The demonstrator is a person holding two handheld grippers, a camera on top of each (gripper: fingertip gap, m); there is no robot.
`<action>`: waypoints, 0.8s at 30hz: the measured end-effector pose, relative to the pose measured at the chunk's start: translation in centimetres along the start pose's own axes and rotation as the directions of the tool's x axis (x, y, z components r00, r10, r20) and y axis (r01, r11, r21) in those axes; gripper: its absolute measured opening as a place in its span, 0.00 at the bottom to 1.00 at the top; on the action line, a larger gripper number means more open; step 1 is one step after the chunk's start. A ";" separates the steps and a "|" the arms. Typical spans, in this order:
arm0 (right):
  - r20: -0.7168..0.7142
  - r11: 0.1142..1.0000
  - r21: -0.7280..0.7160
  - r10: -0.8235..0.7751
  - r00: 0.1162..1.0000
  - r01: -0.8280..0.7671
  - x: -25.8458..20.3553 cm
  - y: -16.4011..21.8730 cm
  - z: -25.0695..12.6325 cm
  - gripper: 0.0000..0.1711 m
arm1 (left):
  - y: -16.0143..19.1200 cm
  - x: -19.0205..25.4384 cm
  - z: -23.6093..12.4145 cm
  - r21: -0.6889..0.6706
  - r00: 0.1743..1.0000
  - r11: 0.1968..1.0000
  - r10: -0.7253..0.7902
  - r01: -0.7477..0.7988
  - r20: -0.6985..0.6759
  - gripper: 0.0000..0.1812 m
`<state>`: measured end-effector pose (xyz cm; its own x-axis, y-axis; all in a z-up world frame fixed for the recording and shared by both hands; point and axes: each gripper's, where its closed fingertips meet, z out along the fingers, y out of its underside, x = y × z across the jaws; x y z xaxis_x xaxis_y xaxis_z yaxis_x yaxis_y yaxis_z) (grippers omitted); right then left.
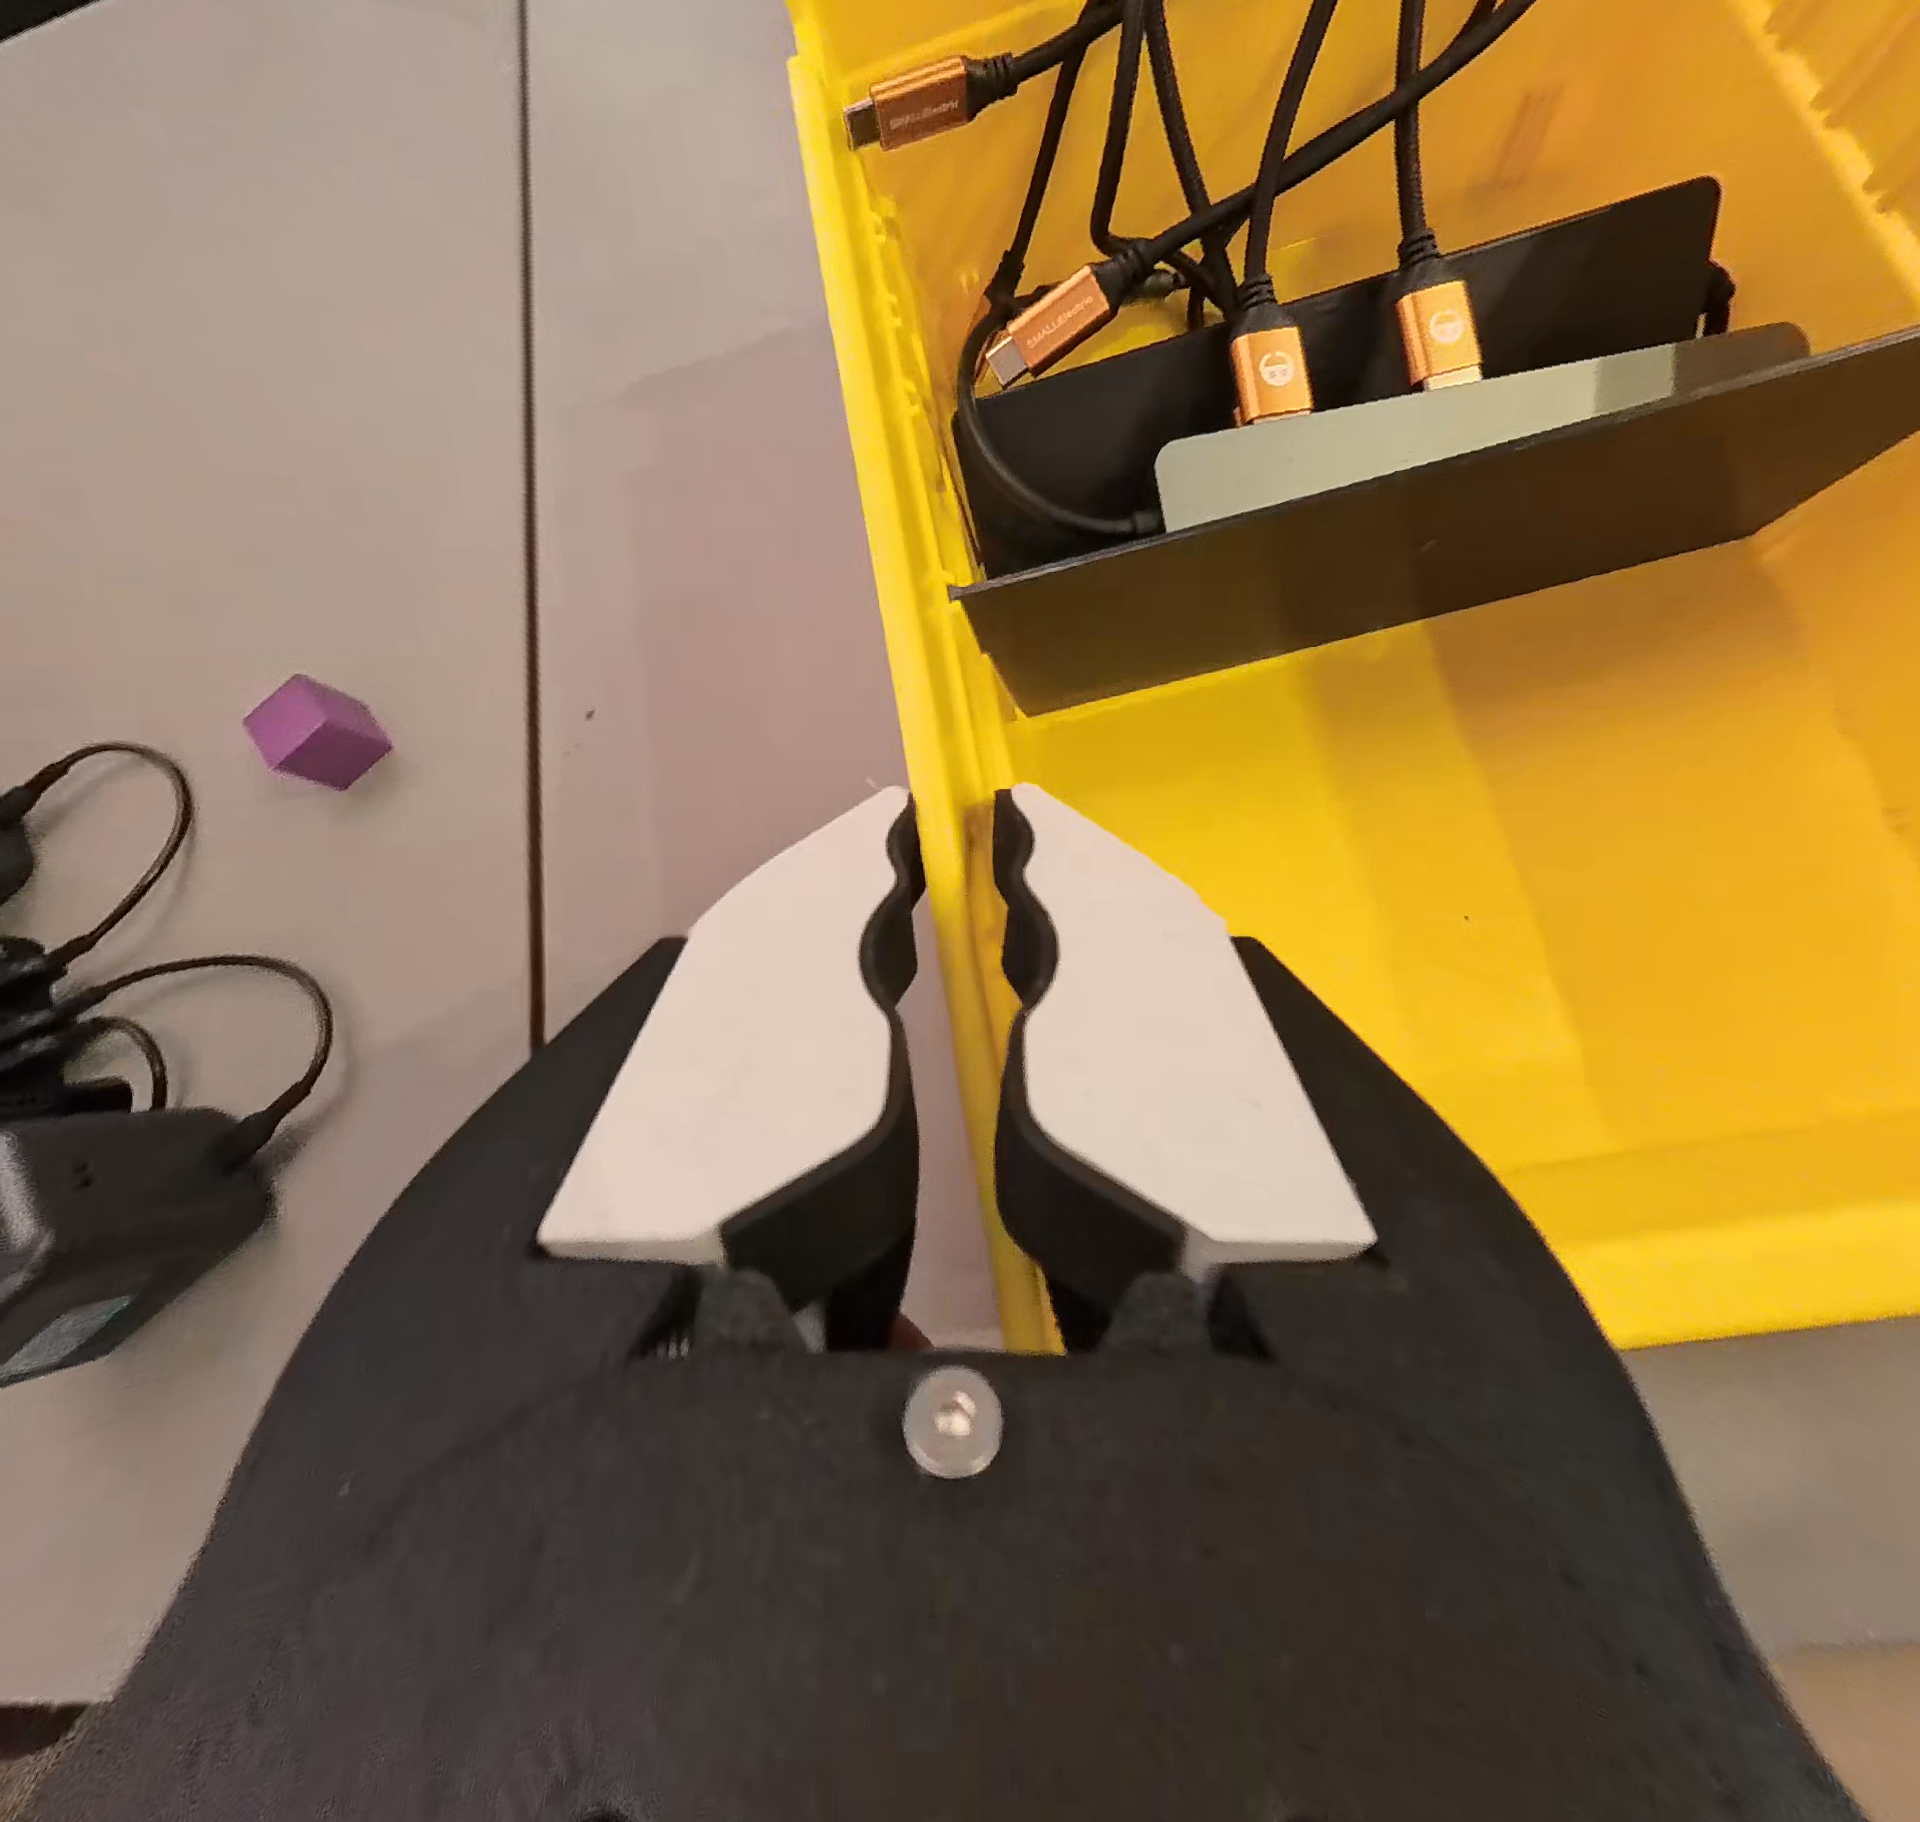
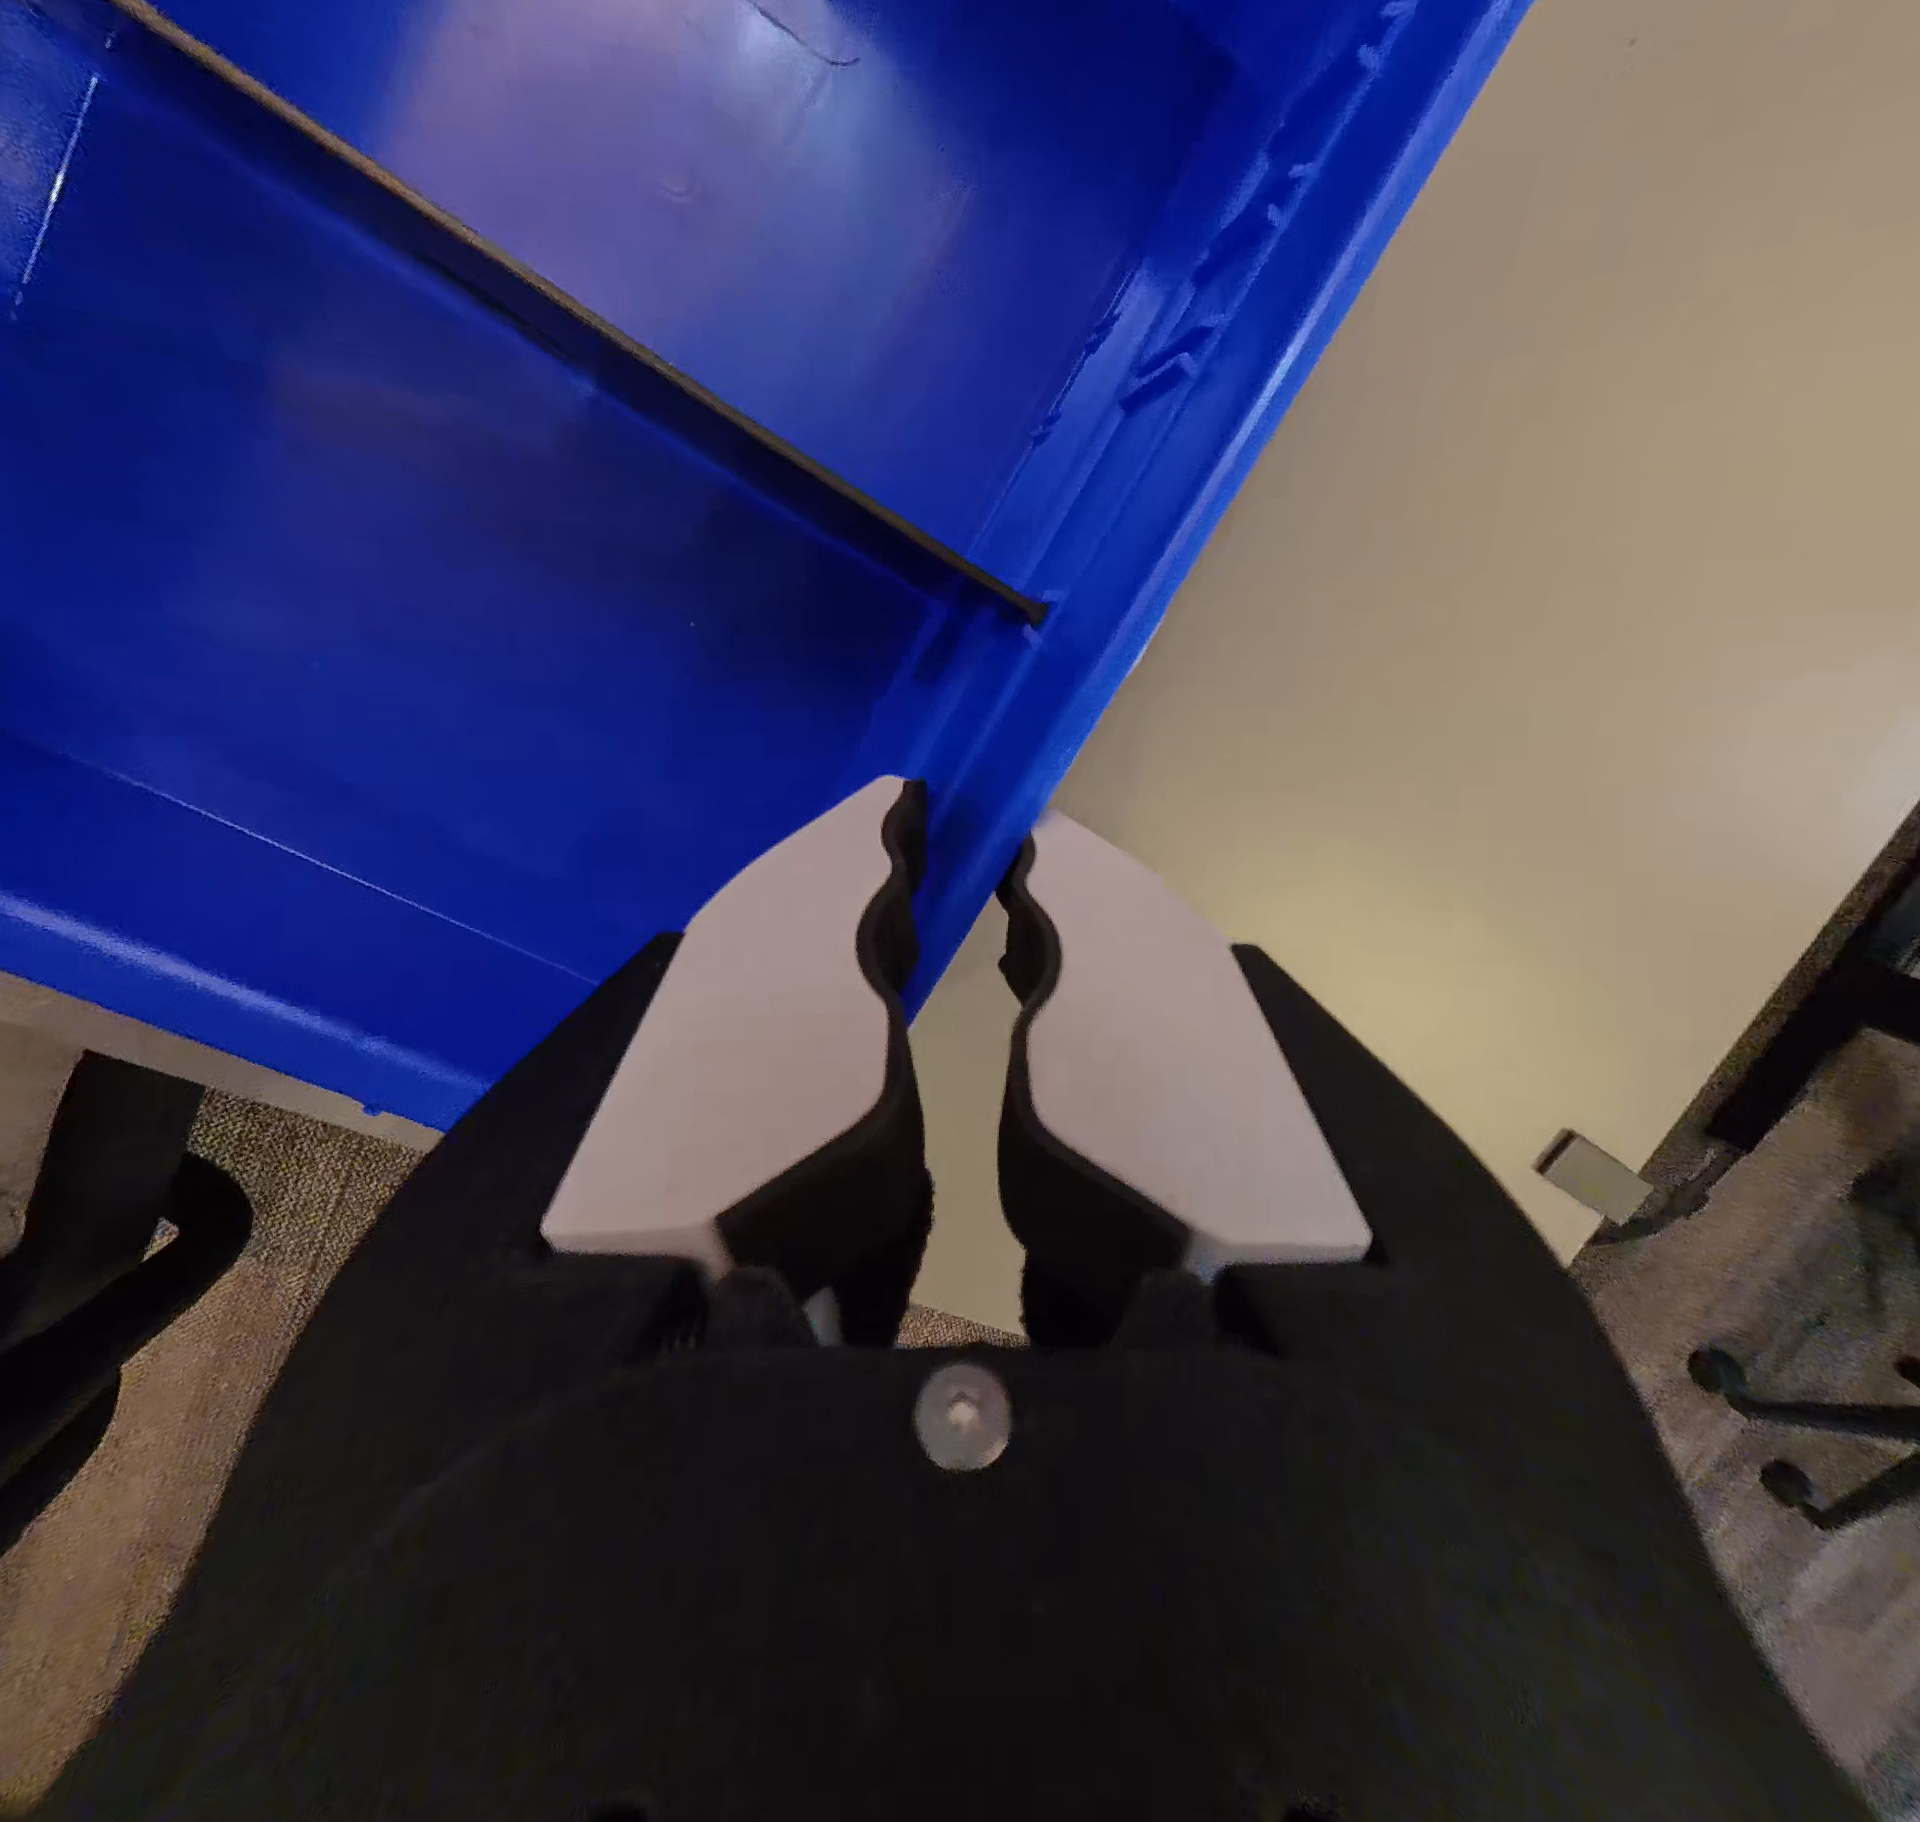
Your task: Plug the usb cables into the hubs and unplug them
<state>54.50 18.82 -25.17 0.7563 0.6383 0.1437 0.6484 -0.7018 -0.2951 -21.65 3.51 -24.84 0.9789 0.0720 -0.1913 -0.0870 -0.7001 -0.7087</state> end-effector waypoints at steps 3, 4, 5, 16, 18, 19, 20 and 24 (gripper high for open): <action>-0.023 1.000 0.001 0.029 0.999 -0.029 0.9 0.6 -0.1 0.08 | 0.7 -1.3 -0.4 0.006 1.000 1.000 -0.029 0.029 0.006 0.07; -0.035 0.999 -0.001 0.034 0.999 -0.034 1.2 0.8 -0.1 0.08 | 0.9 -1.6 -0.5 0.006 0.999 0.999 -0.035 0.035 0.010 0.07; -0.051 0.999 -0.004 0.033 0.998 -0.034 1.6 1.0 -0.1 0.08 | 1.1 -2.0 -0.6 0.006 0.999 0.999 -0.035 0.035 0.017 0.07; -0.074 0.997 -0.015 -0.081 0.994 0.080 4.1 1.8 0.0 0.10 | 2.4 -4.7 -1.1 0.004 0.997 0.999 -0.048 0.047 0.065 0.07; -0.071 0.996 -0.012 -0.086 0.994 0.085 4.2 1.8 0.0 0.10 | 2.4 -5.0 -1.1 0.018 0.997 0.999 -0.049 0.048 0.066 0.07; -0.076 0.996 -0.012 -0.091 0.993 0.091 4.2 1.8 0.0 0.10 | 2.4 -5.1 -1.1 0.020 0.996 0.999 -0.040 0.038 0.076 0.08; -0.086 0.996 -0.010 -0.091 0.992 0.091 4.3 1.7 -0.1 0.10 | 2.4 -5.2 -1.1 0.015 0.996 1.000 -0.021 0.020 0.092 0.08; -0.309 0.986 0.068 -0.123 0.943 0.151 5.3 0.4 -1.7 0.18 | 1.9 -5.7 -1.4 0.042 0.988 0.999 0.020 -0.026 0.155 0.17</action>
<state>58.96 21.39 -22.97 0.6603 0.5907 0.4638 0.7479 -0.5739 -0.3336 -27.15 0.75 -24.17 0.9364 0.1676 -0.3082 -0.1206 -0.6711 -0.7315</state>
